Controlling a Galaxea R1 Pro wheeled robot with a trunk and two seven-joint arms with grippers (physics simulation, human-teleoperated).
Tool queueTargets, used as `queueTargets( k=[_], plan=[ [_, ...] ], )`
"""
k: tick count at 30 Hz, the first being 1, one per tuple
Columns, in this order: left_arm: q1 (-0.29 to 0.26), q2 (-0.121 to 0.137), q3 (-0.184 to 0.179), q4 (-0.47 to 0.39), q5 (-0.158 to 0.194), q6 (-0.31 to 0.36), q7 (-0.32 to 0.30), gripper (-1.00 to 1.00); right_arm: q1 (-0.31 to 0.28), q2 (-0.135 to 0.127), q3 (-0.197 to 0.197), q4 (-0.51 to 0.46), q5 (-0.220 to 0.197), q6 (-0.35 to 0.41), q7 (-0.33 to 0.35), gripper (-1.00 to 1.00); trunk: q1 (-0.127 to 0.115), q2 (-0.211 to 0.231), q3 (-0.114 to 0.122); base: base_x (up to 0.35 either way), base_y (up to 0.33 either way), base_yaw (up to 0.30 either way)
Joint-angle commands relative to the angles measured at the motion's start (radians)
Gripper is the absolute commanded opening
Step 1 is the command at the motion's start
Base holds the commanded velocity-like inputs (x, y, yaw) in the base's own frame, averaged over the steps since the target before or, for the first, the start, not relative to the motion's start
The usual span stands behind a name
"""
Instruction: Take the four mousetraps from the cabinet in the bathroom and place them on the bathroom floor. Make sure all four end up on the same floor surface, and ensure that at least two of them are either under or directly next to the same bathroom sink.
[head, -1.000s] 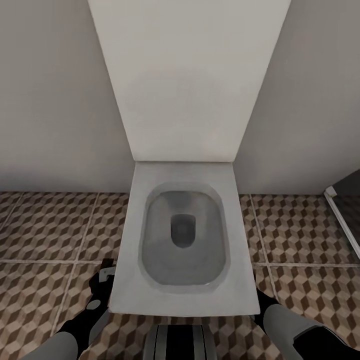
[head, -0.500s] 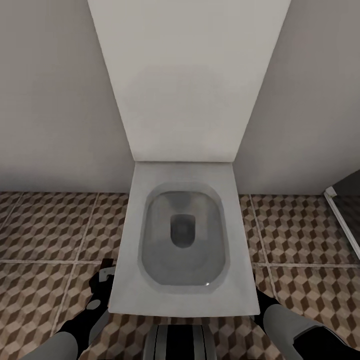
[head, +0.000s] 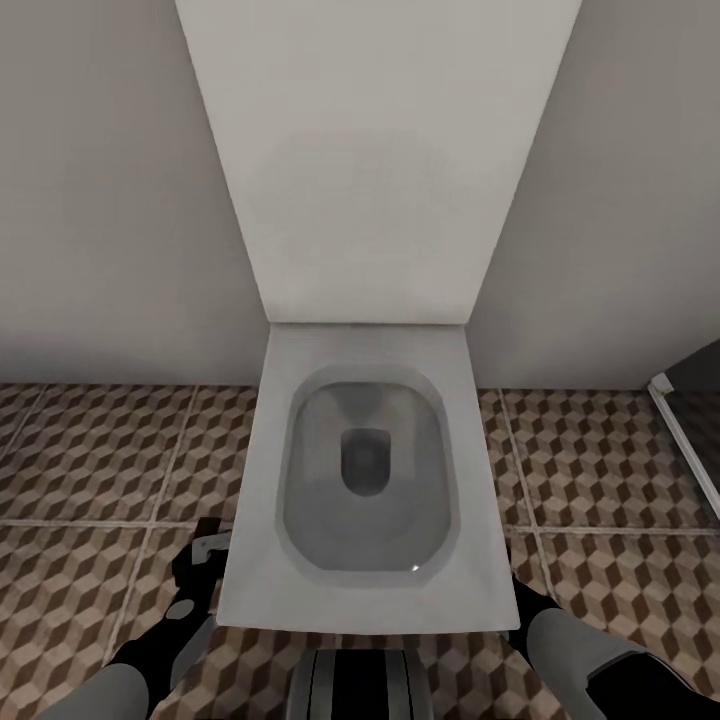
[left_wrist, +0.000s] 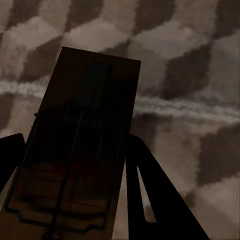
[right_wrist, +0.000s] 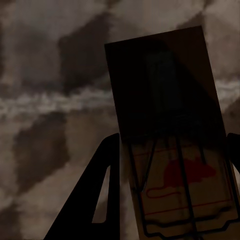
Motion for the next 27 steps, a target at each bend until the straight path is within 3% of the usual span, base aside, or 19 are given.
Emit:
queueTargets(
  k=[1, 7, 17, 27],
  plan=[
    [0.000, 0.002, -0.009, 0.000, 0.006, -0.003, 0.007, -1.00, -0.001, 0.000, 0.008, 0.001, -0.012, -0.004, -0.002, -1.00, 0.000, 0.000, -0.001, 0.000, 0.000, 0.000],
    [0.000, 0.001, -0.009, -0.001, 0.005, 0.003, 0.008, -1.00, -0.001, 0.001, 0.008, 0.001, -0.011, -0.004, -0.002, -1.00, 0.000, 0.000, -0.001, 0.043, 0.000, 0.000],
    [0.000, 0.005, -0.010, -0.005, 0.005, 0.000, 0.008, -1.00, -0.001, 0.001, 0.008, 0.001, -0.012, -0.004, -0.002, -1.00, 0.000, 0.000, -0.001, 0.240, 0.000, 0.000],
    [0.000, 0.005, -0.010, -0.006, 0.005, -0.004, 0.008, -1.00, -0.001, 0.001, 0.008, 0.001, -0.012, -0.005, -0.002, -1.00, 0.000, 0.000, -0.001, 0.029, 0.000, 0.000]
  ],
)
